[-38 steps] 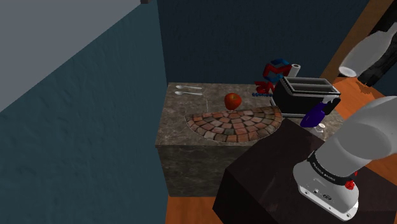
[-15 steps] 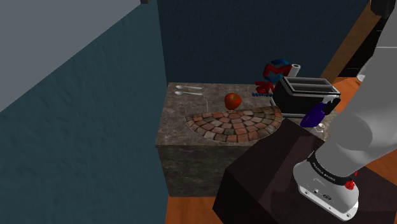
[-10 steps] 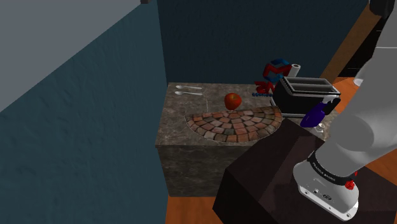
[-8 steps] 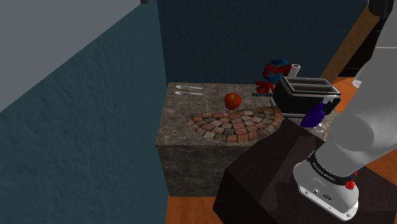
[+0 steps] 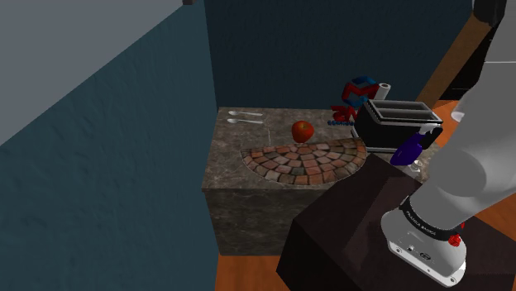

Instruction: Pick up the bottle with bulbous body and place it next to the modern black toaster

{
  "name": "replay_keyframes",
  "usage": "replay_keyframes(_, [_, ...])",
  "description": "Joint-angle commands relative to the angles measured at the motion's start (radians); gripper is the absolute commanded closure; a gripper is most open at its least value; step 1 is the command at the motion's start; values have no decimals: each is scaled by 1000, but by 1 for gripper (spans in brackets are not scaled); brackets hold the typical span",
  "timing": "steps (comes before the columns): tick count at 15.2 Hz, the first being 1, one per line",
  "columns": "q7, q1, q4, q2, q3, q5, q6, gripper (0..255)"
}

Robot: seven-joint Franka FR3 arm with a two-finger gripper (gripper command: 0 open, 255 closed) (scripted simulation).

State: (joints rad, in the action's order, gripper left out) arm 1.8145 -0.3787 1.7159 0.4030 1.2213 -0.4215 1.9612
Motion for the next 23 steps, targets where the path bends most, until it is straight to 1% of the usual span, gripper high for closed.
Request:
replay_keyframes(1, [7, 3, 27, 2, -3, -6, 27, 255])
replay_keyframes(11, [47, -25, 113, 46, -53, -65, 136, 255])
replay_keyframes(23, [105, -84, 183, 117, -139, -157, 253, 255])
